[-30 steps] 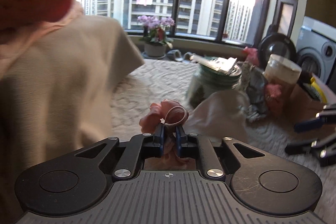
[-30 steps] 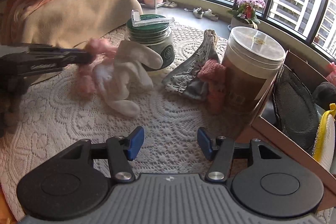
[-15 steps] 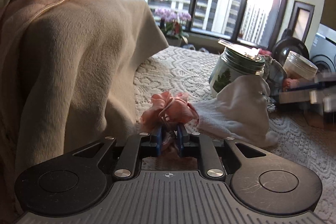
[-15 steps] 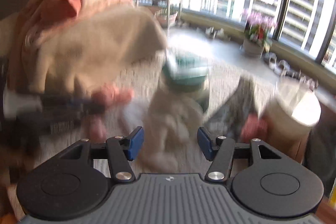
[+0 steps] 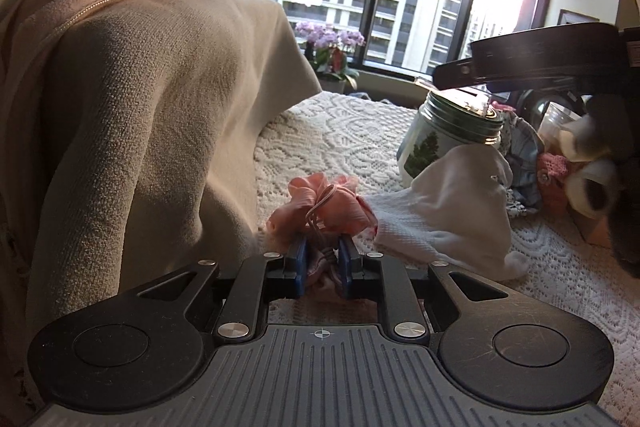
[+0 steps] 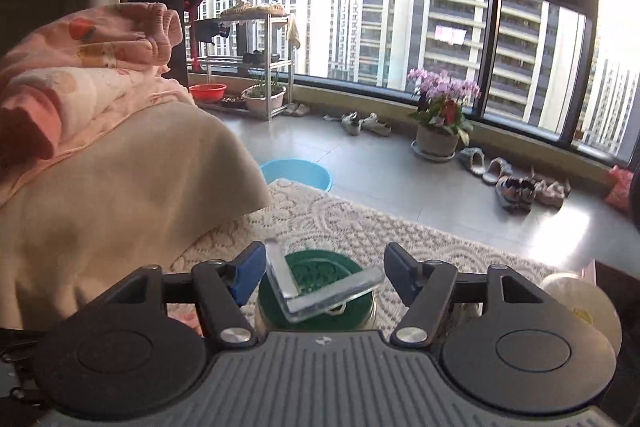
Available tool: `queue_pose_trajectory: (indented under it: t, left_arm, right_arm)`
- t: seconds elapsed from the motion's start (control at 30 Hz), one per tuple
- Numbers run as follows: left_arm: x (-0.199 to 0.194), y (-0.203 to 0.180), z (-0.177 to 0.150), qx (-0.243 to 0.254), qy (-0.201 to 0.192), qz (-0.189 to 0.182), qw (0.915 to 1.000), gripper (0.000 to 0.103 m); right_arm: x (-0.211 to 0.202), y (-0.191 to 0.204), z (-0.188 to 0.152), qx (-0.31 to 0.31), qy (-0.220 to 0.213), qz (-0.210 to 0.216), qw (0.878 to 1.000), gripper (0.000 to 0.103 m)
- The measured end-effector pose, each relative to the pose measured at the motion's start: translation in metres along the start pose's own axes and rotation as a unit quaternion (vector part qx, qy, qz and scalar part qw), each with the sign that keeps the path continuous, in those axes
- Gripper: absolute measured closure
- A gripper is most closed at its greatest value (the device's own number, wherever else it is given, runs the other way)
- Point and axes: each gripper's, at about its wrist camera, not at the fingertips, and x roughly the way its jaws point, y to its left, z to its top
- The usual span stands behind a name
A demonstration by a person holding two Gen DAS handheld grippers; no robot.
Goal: Organize soft objects
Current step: 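Grasp the clear plastic strip with the right tool while the left tool holds the scrunchie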
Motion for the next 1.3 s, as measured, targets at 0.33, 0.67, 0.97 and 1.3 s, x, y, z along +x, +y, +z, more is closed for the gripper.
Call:
queue_pose_trajectory:
  t: [0.33, 0.67, 0.97, 1.3]
  left_arm:
    - [0.0, 0.0, 0.0, -0.003, 0.0, -0.001, 1.0, 0.084]
    - [0.002, 0.004, 0.004, -0.021, 0.002, -0.006, 0.9998, 0.086]
    - [0.007, -0.014, 0.04, -0.004, -0.017, -0.019, 0.9997, 0.089]
    - [-0.01, -0.055, 0.085, 0.052, -0.062, -0.019, 0.9965, 0.089]
  right_arm:
    - [0.013, 0.003, -0.005, -0.003, 0.023, 0.013, 1.0, 0.031]
    - [-0.011, 0.005, 0.0, -0.04, -0.002, 0.02, 0.999, 0.04]
    - [-0.043, -0.005, 0.013, -0.048, -0.03, 0.019, 0.998, 0.04]
    - [-0.095, -0.043, 0.025, -0.04, -0.063, 0.007, 0.997, 0.04]
